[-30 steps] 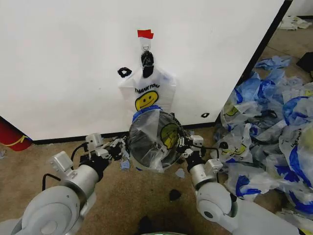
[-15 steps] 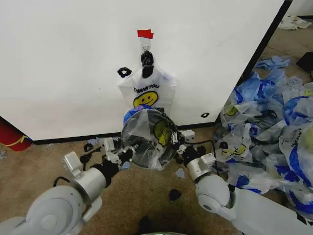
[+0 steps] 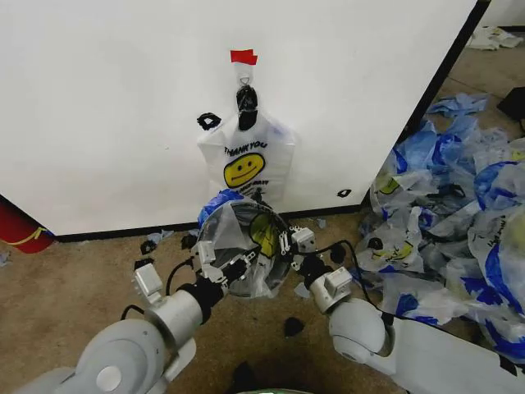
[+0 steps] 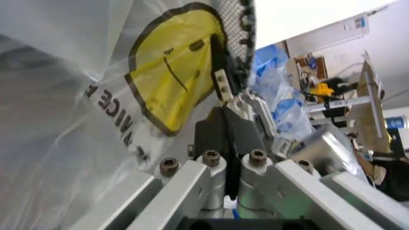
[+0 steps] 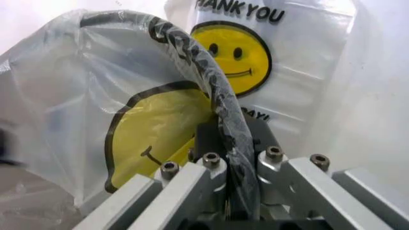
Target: Pick up the garbage bag from the wall and place it over the trash bin.
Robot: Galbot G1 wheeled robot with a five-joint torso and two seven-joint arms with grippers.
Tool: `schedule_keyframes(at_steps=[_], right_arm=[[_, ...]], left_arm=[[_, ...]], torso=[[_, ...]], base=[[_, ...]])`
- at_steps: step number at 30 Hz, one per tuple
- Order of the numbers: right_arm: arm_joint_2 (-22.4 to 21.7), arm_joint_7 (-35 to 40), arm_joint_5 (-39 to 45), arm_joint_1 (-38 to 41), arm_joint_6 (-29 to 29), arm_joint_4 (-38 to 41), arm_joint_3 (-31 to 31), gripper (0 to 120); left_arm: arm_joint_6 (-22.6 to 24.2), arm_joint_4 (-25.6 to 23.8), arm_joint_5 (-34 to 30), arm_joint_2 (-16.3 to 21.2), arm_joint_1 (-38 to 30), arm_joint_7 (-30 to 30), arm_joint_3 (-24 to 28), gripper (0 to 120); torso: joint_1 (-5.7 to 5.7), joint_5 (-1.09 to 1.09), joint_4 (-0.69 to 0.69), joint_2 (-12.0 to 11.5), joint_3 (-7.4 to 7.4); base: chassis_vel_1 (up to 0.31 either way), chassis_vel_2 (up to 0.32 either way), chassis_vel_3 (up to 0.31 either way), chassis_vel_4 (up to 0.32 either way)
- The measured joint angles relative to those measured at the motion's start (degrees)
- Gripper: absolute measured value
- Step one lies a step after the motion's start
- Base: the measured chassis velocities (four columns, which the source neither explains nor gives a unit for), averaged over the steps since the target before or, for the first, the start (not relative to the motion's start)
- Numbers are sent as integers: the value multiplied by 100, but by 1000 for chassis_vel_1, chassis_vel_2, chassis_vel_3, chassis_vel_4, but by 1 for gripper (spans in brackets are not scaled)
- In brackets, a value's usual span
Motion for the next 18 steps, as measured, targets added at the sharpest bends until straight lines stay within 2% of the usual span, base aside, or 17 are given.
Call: schedule_keyframes(at_steps=[5, 10, 18], right_arm=[[-80, -15, 4, -22, -1, 45, -14, 0], [-149, -51, 10, -146, 2, 94, 83, 0], [-177, -98, -40, -320, 49, 113, 228, 0]], left_arm=[[-43, 290, -64, -213, -303, -150, 307, 0], [-116, 851, -147, -528, -690, -402, 806, 0], [-191, 1429, -102, -839, -1121, -533, 1323, 0]], torso=[[0, 1, 0, 0, 0], [0, 0, 0, 0, 0], [0, 1, 0, 0, 0]], base=[[0, 0, 0, 0], [0, 0, 0, 0], [0, 0, 0, 0]])
